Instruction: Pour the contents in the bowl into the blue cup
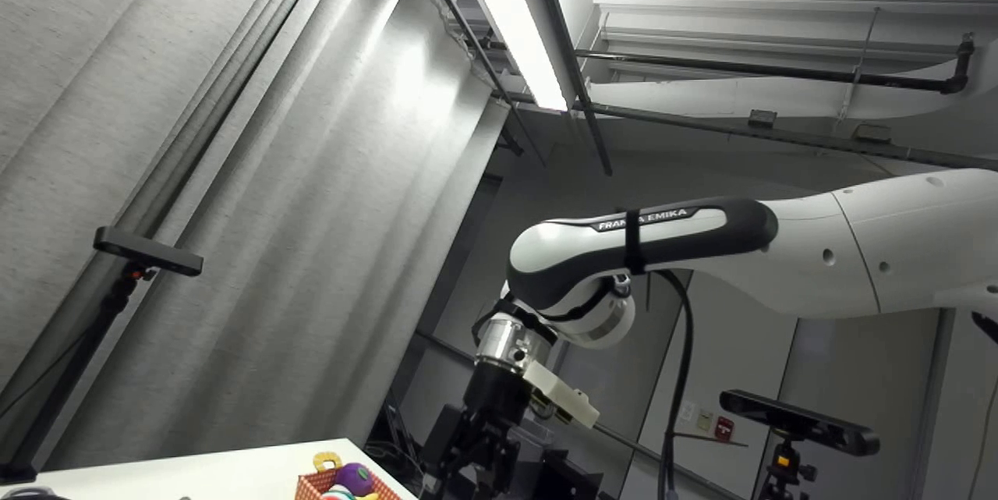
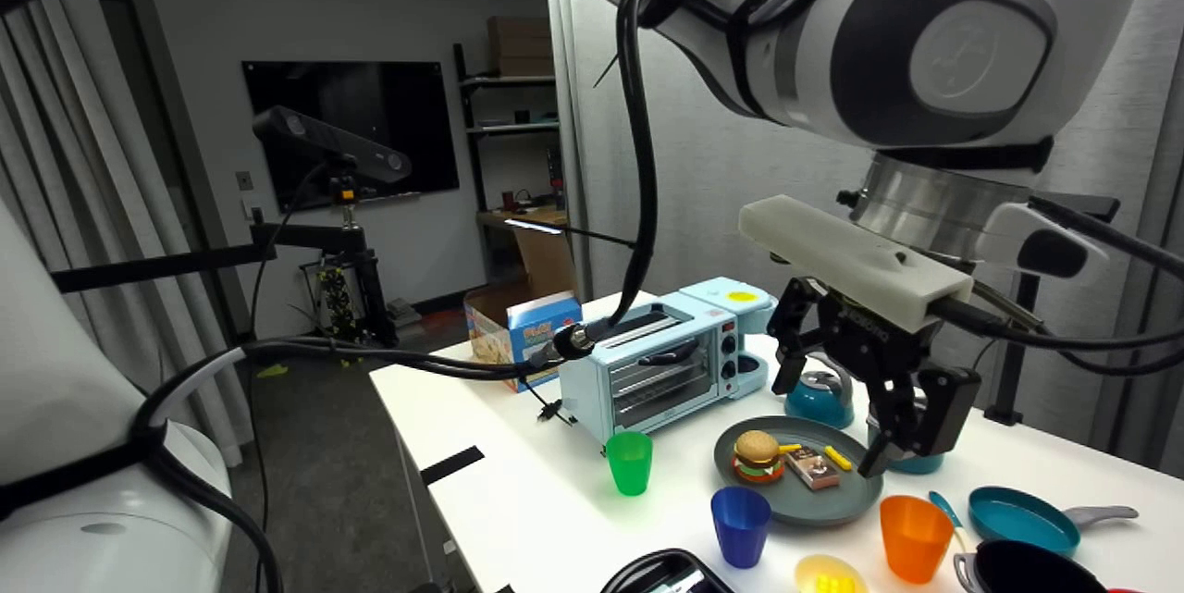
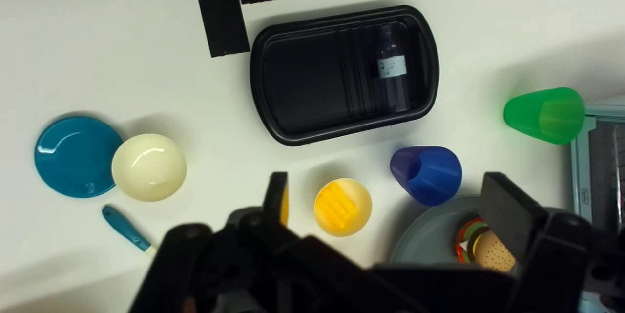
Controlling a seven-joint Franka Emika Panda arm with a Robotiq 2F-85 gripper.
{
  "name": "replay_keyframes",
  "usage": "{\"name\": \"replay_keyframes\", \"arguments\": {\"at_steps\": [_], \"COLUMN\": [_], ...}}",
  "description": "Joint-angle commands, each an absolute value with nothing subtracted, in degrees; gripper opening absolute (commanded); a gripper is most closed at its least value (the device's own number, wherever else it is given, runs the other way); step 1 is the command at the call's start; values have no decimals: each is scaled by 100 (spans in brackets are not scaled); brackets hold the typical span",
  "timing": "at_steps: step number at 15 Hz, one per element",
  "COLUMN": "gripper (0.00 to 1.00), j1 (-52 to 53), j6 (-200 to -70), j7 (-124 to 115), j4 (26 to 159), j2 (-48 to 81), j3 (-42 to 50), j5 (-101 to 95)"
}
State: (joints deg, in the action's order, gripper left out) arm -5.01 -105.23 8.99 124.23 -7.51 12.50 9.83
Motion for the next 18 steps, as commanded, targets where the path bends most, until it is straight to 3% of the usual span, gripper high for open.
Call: {"name": "replay_keyframes", "arguments": {"at_steps": [1, 18], "gripper": [100, 100], "j1": [-671, -686], "j6": [-10714, -11334], "j7": [1205, 1187], "j4": [12183, 12132], "j2": [-477, 96], "j3": [1182, 1070], "j5": [707, 564]}}
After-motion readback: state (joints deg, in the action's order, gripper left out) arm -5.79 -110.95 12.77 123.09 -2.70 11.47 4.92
